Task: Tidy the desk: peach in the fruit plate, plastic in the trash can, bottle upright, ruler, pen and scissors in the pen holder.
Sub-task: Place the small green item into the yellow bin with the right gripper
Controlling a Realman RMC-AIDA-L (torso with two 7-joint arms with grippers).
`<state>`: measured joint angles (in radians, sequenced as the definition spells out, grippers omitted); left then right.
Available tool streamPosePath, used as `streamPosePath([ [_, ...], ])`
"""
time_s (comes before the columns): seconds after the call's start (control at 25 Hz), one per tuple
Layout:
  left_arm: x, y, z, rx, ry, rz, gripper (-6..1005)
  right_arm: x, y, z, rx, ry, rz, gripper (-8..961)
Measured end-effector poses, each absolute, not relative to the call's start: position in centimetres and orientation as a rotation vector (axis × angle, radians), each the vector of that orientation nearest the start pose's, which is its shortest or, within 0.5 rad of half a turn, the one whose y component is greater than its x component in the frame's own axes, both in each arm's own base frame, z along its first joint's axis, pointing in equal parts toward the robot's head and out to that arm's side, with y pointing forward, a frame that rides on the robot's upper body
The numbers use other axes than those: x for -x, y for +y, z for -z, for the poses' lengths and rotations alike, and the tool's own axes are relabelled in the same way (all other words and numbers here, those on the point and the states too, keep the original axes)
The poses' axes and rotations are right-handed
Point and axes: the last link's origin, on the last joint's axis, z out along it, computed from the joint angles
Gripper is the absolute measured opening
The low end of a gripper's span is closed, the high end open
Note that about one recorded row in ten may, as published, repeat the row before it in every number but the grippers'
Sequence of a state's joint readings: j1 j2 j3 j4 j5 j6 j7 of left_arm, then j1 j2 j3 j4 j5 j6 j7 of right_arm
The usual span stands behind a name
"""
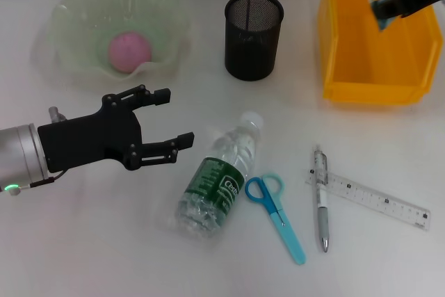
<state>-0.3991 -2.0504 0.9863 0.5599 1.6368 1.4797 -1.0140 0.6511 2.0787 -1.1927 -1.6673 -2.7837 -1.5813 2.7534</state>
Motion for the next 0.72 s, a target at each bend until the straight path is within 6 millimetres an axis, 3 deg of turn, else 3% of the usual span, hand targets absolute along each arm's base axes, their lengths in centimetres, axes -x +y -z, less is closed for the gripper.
streamPosePath([
  [0.2, 27.6, 30.2, 1.9, 2.664, -0.305, 0.773, 872, -15.6, 39.6, -9.1, 2.125, 0.94, 0.222, 385],
  [0.6, 27.6, 30.1, 1.9, 2.667, -0.302, 0.778, 872, -18.0, 42.2, -6.0, 2.121, 0.993, 0.215, 399],
  [0.72, 27.6, 30.1, 1.9, 2.667, -0.303, 0.778, 871, -18.1, 42.4, -5.8, 2.118, 0.995, 0.211, 525],
])
